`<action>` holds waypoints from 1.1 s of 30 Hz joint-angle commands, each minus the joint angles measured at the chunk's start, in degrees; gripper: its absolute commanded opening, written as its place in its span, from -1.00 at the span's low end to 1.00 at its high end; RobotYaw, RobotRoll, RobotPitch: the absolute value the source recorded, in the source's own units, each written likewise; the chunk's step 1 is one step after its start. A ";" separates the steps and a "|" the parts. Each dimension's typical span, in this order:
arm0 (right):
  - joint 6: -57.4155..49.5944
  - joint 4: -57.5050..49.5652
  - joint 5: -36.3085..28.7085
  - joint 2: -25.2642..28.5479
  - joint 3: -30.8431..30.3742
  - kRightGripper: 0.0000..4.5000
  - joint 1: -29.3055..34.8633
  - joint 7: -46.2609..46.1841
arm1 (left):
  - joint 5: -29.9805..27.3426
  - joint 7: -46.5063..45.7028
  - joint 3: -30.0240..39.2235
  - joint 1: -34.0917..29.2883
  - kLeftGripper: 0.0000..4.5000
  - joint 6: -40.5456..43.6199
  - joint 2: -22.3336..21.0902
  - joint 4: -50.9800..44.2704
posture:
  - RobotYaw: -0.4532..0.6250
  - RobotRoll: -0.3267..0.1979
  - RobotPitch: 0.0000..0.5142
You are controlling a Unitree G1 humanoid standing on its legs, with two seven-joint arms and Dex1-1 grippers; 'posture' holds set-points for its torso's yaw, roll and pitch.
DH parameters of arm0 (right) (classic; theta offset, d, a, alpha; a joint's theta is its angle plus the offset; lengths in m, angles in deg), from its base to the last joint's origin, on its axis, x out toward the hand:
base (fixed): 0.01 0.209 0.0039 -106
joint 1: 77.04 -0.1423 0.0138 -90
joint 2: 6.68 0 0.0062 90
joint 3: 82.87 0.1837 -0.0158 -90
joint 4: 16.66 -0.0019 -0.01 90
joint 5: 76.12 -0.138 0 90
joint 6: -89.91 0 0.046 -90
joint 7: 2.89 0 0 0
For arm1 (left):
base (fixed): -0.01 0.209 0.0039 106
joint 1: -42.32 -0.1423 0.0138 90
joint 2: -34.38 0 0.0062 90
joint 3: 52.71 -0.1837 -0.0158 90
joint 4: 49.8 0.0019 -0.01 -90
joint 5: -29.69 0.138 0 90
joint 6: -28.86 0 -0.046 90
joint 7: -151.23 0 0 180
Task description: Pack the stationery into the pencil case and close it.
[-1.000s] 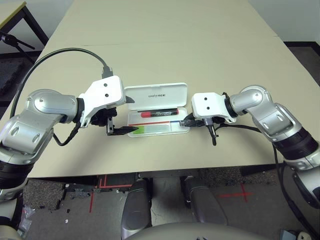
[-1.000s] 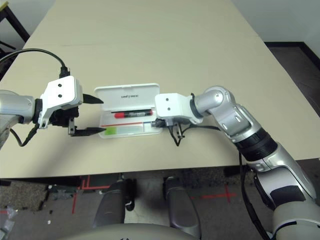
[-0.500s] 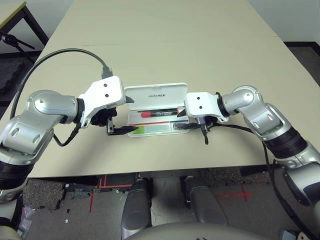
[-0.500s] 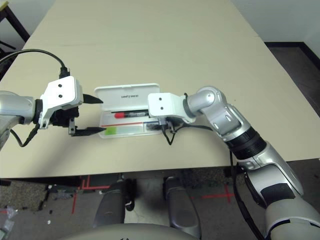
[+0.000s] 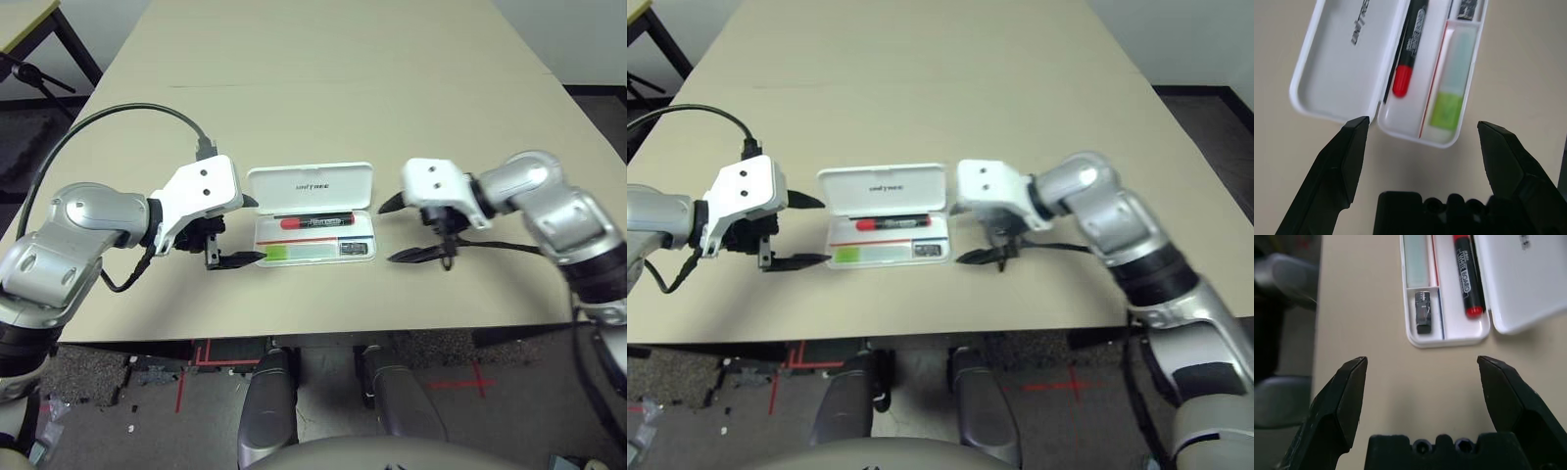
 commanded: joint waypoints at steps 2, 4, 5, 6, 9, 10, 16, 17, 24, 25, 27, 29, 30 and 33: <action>-4.67 -4.20 -6.11 4.42 4.90 0.99 3.81 1.84 | 0.44 0.81 1.79 -1.26 1.00 -1.30 -1.55 1.66 | -0.17 0.25 -0.35; -5.08 -5.17 -7.13 5.95 5.97 0.99 5.56 1.61 | 0.55 1.01 1.98 -1.54 1.00 -1.92 -1.89 2.58 | -0.18 0.25 -0.36; -5.31 -5.54 -7.62 6.42 6.40 0.99 6.23 1.33 | 0.65 1.06 2.00 -1.58 1.00 -2.27 -1.92 3.17 | -0.18 0.25 -0.36; -5.59 -5.85 -8.03 6.67 6.77 0.99 6.74 0.84 | 0.75 0.96 1.99 -1.51 1.00 -2.53 -1.76 3.84 | -0.19 0.25 -0.36; -6.11 -6.42 -8.62 6.51 7.41 0.99 7.75 -0.94 | 1.62 0.33 1.21 -0.79 1.00 -3.78 -0.77 6.74 | -0.21 0.25 -0.37; -6.21 -6.64 -8.81 6.39 7.44 0.99 7.99 -1.39 | 1.95 -0.13 0.89 -0.41 1.00 -4.01 -0.12 8.00 | -0.21 0.25 -0.37; -6.87 -7.72 -10.08 5.55 7.27 1.00 8.68 -3.97 | 11.80 -4.22 -3.56 1.77 0.22 -13.10 2.78 20.16 | -0.24 0.25 -0.36; -7.04 -7.91 -10.34 5.47 7.29 1.00 8.70 -4.27 | 13.03 -4.75 -4.00 2.18 0.04 -14.56 3.40 22.19 | -0.25 0.25 -0.35; -7.59 -8.87 -11.64 5.53 7.23 1.00 9.17 -5.95 | 18.76 -6.71 -5.47 4.18 -0.99 -21.68 5.72 30.32 | -0.26 0.25 -0.34; -7.60 -8.96 -11.73 5.54 7.18 1.00 9.24 -6.15 | 19.21 -7.61 -5.46 5.12 -0.99 -22.29 6.83 31.25 | -0.26 0.25 -0.34; -7.53 -8.86 -11.79 5.50 6.96 1.00 9.17 -6.43 | 19.95 -8.84 -5.52 6.67 -0.99 -23.48 8.84 32.88 | -0.25 0.25 -0.34; -7.71 -8.79 -11.74 5.28 6.59 1.00 8.94 -6.93 | 21.06 -8.96 -6.51 7.85 -0.99 -25.30 10.48 34.32 | -0.25 0.25 -0.34; -7.81 -8.76 -11.71 5.18 6.42 1.00 8.83 -7.15 | 21.70 -8.72 -7.08 8.21 -0.99 -26.01 10.93 34.80 | -0.25 0.25 -0.34; -8.13 -8.95 -11.79 4.73 6.01 1.00 8.40 -7.68 | 22.33 -10.99 -7.21 10.75 -0.99 -26.37 15.19 37.08 | -0.25 0.25 -0.35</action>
